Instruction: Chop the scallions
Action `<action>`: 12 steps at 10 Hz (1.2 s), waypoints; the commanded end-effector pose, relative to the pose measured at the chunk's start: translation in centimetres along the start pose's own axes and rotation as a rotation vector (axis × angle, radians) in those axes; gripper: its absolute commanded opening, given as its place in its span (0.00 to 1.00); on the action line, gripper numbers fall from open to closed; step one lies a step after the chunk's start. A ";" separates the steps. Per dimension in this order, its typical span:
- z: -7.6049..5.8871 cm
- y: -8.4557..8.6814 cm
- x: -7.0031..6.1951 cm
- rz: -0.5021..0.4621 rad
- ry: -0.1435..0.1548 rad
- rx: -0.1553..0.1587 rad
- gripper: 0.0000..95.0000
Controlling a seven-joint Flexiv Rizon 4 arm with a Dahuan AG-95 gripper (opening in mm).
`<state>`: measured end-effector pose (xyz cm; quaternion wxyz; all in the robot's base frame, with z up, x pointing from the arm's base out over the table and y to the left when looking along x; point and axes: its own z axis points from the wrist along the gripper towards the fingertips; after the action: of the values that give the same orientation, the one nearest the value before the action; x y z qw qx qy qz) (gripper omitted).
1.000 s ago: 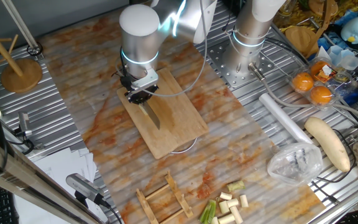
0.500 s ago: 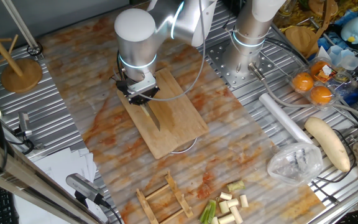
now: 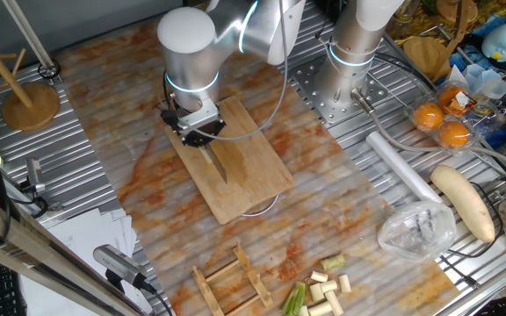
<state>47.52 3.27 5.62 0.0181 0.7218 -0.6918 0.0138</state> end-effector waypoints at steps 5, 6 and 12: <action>3.2 0.1 1.3 -0.022 0.017 0.033 0.00; 2.4 0.1 0.9 -0.004 0.008 0.024 0.00; -0.4 0.6 -0.2 0.022 0.007 -0.014 0.00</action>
<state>46.91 3.42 6.04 0.0280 0.7138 -0.6997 0.0083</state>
